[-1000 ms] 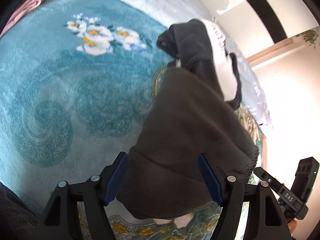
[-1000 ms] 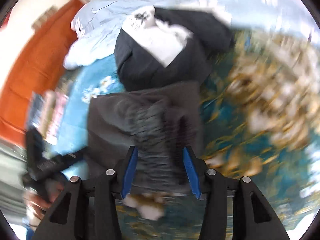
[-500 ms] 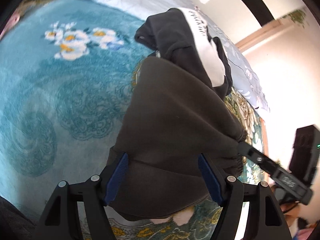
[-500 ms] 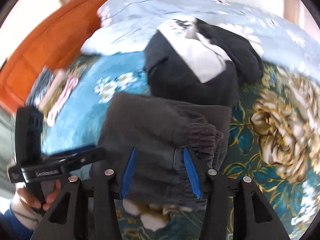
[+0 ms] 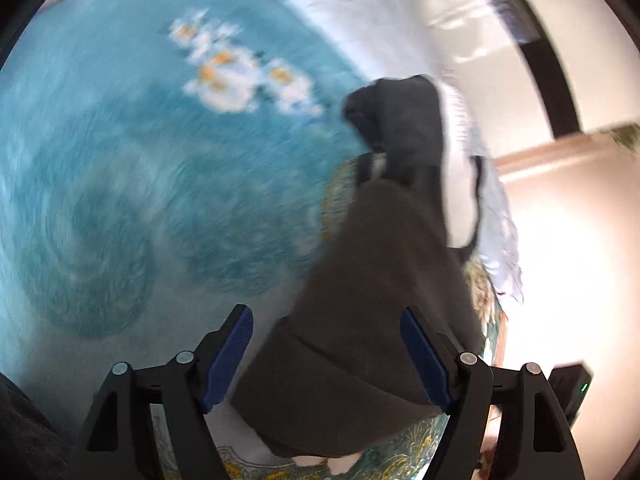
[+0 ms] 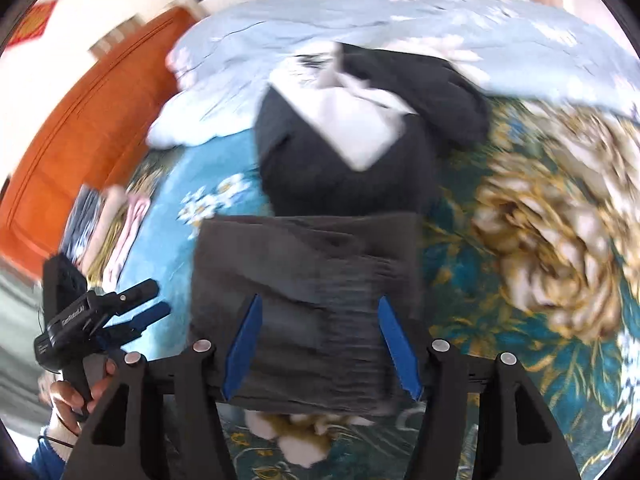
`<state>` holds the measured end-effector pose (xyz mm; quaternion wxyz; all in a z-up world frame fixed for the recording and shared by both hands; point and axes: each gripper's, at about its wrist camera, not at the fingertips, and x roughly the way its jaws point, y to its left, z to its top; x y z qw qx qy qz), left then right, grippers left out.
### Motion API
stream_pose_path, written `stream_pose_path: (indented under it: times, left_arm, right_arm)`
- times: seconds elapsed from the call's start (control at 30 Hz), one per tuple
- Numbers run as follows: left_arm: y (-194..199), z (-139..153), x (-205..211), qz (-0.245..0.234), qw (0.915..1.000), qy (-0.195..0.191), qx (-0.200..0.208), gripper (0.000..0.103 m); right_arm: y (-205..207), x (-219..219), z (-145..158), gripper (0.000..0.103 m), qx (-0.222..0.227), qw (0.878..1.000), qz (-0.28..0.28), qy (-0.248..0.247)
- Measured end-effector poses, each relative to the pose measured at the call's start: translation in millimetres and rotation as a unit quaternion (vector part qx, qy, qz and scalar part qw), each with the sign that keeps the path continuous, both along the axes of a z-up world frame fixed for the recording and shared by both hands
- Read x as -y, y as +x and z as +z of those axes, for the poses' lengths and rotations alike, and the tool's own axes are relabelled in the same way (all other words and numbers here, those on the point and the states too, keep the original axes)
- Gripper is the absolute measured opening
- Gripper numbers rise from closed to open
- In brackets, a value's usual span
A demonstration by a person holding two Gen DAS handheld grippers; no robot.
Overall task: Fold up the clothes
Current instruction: 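Lift the folded sweatpants with both grippers, pinching waistband and cuffs together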
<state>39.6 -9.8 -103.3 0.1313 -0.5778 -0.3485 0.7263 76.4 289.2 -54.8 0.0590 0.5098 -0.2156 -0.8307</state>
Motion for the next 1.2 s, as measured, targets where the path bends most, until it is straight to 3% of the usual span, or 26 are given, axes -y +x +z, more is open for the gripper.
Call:
stream_pose_path:
  times: [0.07,0.2,0.27,0.43,0.63,0.8,1.1,1.2]
  left_arm:
    - [-6.1,-13.6,-1.9,0.003,0.9996,0.012,0.027,0.081]
    - [-12.1,-20.7,-18.0,-0.025,0.9992,0.014,0.028,0.09]
    - [-16.4,-22.7,-25.7,-0.04,0.9989,0.012,0.022,0.094]
    - [-29.2,-35.2,-47.6,-0.081,0.9957,0.038,0.026,0.097]
    - [-34.0,-41.1,-81.8,-0.156,0.9877,-0.009,0.011,0.103]
    - [-36.8,-46.4,-85.5,-0.153,0.9879,-0.01,0.025,0.103]
    - [-37.1,-40.8,-96.0,-0.159,0.9863,-0.037,0.023,0.099]
    - [-36.0,-36.2,-98.0,-0.158,0.9863,-0.044,0.019,0.092]
  right_arm:
    - [5.5,-14.1,-20.1,0.076,0.038,0.999,-0.021,-0.028]
    - [15.3,-19.4,-54.7,0.086,0.049,0.991,-0.019,-0.125]
    - [15.6,-17.6,-67.3,0.087,0.058,0.987,-0.019,-0.148]
    - [4.8,-17.2,-76.9,0.09,0.039,0.989,-0.016,-0.142]
    - [-0.2,-13.6,-86.5,0.097,0.019,0.99,0.002,-0.14]
    - [9.4,-15.3,-91.4,0.097,0.015,0.99,-0.012,-0.137]
    - [9.9,-19.5,-92.1,0.097,0.06,0.987,-0.039,-0.145]
    - [10.9,-15.9,-82.4,0.084,0.063,0.988,-0.04,-0.137]
